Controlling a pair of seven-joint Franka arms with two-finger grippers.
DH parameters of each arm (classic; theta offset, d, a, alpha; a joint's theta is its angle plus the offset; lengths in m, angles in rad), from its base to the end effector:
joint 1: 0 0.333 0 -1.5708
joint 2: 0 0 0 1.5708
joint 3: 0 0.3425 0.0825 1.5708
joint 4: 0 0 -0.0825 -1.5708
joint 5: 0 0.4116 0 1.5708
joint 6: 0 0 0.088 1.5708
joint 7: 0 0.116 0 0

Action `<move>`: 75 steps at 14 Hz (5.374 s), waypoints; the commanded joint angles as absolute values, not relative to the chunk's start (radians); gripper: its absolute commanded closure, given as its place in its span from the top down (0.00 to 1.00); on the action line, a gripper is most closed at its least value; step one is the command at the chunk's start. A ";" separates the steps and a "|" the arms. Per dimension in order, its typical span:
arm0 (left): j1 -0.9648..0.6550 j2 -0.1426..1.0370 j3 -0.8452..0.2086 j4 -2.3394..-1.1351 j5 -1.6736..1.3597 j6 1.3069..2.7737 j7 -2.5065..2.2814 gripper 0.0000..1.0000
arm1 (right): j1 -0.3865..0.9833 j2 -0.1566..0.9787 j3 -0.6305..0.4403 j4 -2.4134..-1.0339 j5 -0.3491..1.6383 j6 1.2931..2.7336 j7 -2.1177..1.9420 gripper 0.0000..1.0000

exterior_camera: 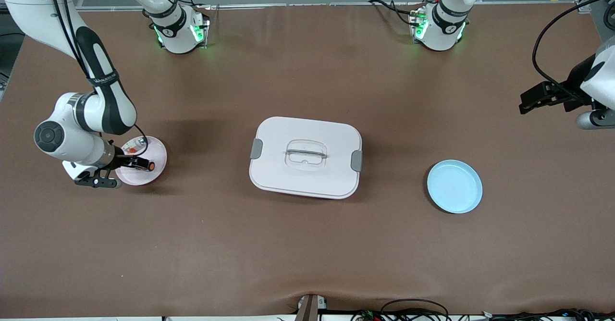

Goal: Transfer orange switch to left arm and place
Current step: 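Close the right gripper on the orange-black switch, then lift the switch over the box with the right gripper while the left gripper approaches, then grasp the switch with the left gripper beside the right gripper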

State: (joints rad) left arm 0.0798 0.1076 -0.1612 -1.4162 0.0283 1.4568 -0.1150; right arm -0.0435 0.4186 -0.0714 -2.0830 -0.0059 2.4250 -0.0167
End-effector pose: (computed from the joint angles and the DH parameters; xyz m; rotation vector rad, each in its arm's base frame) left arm 0.6044 -0.0398 0.6456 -3.1221 -0.0566 0.1003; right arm 0.6016 -0.0693 0.2097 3.1083 -0.1377 -0.1208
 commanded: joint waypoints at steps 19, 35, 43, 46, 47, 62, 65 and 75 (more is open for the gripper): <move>0.090 0.114 -0.164 -1.407 0.035 1.420 -0.106 1.00 | -0.055 0.463 -0.057 -2.180 0.069 2.582 -0.011 0.30; 0.080 0.164 -0.166 -1.402 -0.041 1.469 -0.101 1.00 | 0.038 0.264 -0.055 -1.792 0.035 1.719 0.102 0.28; 0.060 0.198 -0.195 -1.402 -0.317 1.471 -0.098 1.00 | 0.323 0.264 -0.051 -1.540 0.144 1.344 0.743 0.28; 0.057 0.207 -0.195 -1.408 -0.486 1.471 -0.098 1.00 | 0.463 0.270 -0.051 -1.488 0.259 1.357 1.068 0.28; 0.054 0.209 -0.196 -1.417 -0.529 1.473 -0.098 1.00 | 0.512 0.273 -0.052 -1.468 0.293 1.367 1.159 0.28; 0.017 -0.076 -0.222 -1.928 -0.776 1.703 -0.019 1.00 | 0.833 0.432 -0.052 -1.301 0.523 1.931 1.902 0.28; 0.017 -0.141 -0.222 -2.003 -0.825 1.709 -0.006 0.91 | 0.865 0.465 -0.052 -1.270 0.535 2.037 1.976 0.28; 0.014 -0.252 -0.253 -2.191 -1.020 1.838 0.164 0.79 | 0.894 0.488 -0.052 -1.249 0.540 2.086 2.014 0.29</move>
